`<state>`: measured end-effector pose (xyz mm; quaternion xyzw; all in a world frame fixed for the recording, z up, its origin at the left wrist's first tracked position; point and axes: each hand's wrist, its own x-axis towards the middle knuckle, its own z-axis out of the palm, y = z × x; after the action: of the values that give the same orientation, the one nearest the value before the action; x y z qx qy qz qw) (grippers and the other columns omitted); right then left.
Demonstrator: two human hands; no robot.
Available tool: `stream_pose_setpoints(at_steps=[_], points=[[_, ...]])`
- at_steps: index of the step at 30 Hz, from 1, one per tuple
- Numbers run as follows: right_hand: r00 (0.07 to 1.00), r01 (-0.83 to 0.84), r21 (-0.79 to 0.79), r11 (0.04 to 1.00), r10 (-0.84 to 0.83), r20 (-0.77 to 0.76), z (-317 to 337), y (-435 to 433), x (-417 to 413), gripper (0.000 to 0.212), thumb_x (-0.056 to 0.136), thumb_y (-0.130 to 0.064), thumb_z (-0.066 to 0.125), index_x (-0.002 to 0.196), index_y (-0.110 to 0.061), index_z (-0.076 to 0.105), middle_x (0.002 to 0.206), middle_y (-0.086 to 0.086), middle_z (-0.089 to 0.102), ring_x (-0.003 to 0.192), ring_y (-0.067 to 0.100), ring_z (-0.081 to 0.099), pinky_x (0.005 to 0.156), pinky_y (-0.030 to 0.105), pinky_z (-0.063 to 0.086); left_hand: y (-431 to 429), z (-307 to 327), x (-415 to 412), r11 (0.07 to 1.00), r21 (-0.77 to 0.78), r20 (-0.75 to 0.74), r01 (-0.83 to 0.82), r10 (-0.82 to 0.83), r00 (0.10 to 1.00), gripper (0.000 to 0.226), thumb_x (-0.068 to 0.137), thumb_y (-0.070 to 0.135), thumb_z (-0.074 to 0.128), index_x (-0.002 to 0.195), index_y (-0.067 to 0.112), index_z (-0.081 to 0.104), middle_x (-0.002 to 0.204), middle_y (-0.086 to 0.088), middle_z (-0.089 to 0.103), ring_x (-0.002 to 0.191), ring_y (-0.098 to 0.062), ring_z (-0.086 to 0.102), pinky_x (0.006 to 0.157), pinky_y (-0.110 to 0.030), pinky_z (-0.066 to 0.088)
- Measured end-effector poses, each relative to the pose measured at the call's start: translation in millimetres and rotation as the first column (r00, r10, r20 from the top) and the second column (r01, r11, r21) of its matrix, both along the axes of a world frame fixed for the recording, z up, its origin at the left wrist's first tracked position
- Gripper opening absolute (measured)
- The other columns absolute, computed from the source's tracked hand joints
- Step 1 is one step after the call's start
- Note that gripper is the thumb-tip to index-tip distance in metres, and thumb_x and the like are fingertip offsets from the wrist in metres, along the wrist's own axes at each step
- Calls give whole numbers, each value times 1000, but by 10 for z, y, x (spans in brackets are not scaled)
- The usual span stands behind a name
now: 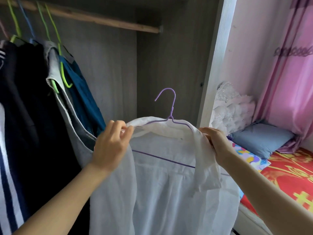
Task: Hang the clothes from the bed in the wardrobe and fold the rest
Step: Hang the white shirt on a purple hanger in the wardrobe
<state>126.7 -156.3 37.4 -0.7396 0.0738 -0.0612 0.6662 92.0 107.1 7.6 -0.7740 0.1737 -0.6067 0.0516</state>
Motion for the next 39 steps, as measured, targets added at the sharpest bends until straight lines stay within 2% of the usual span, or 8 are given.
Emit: stream_pose_setpoints(at_steps=[8, 13, 18, 21, 25, 29, 36, 39], points=[[999, -45, -7, 999, 45, -20, -82, 92, 18, 27, 86, -20, 57, 61, -10, 54, 56, 7, 47, 55, 18, 45, 56, 25, 32, -34, -207, 34, 769, -636, -363, 63, -371, 855, 44, 82, 34, 63, 116, 8, 62, 103, -6, 61, 83, -24, 59, 70, -32, 47], [999, -8, 16, 1000, 9, -45, -72, 32, 63, 25, 86, -21, 59, 62, -12, 59, 48, 3, 53, 56, 21, 49, 55, 25, 36, 435, -161, 163, 808, -584, -518, -82, -293, 803, 47, 87, 35, 52, 118, 3, 64, 116, -15, 64, 109, -34, 56, 96, -47, 41], [998, -28, 43, 999, 30, -63, -73, -38, 98, 20, 84, -22, 60, 68, -9, 62, 60, 10, 56, 59, 24, 51, 57, 27, 37, 728, -114, 282, 662, -749, -543, -9, -607, 580, 27, 86, 1, 63, 79, 27, 70, 72, 21, 69, 69, 10, 60, 69, -7, 45], [995, -54, 53, 997, 58, -76, -8, -116, 73, 20, 84, -27, 61, 80, -8, 66, 74, 13, 62, 65, 25, 57, 60, 29, 42, 827, -39, 376, 621, -781, -529, -62, -605, 595, 21, 85, 7, 66, 78, 26, 70, 75, 14, 71, 74, 2, 62, 66, -6, 44], [996, -57, 77, 995, 62, -68, 161, -192, 39, 21, 85, -28, 58, 82, -9, 66, 71, 10, 62, 62, 23, 57, 56, 28, 42, 811, -6, 437, 816, -571, -654, -89, -386, 651, 38, 89, 8, 62, 127, 5, 56, 120, -16, 53, 113, -31, 50, 96, -29, 36], [995, -93, 102, 990, 98, -37, 399, -103, 68, 18, 83, -16, 52, 66, -9, 55, 54, 6, 51, 47, 18, 48, 49, 27, 33, 806, 241, 321, 979, -162, -490, -124, 29, 871, 34, 78, 8, 74, 111, 2, 68, 118, -25, 57, 112, -47, 51, 85, -59, 46], [977, -184, 94, 978, 172, 124, 904, 648, 198, 19, 78, -1, 48, 95, -3, 57, 89, 17, 49, 80, 31, 46, 73, 35, 38, 1231, 929, 28, 912, -56, -91, -405, 400, 912, 33, 85, 24, 49, 99, 2, 70, 122, -26, 56, 116, -46, 50, 78, -53, 44], [952, -216, 147, 965, 174, 252, 1243, 1038, 286, 20, 76, 4, 48, 92, -4, 57, 82, 13, 47, 77, 29, 43, 71, 33, 35, 1442, 1206, -4, 866, -89, -244, -492, 460, 854, 36, 87, 32, 55, 112, 10, 68, 137, -21, 47, 131, -41, 35, 97, -55, 29]])
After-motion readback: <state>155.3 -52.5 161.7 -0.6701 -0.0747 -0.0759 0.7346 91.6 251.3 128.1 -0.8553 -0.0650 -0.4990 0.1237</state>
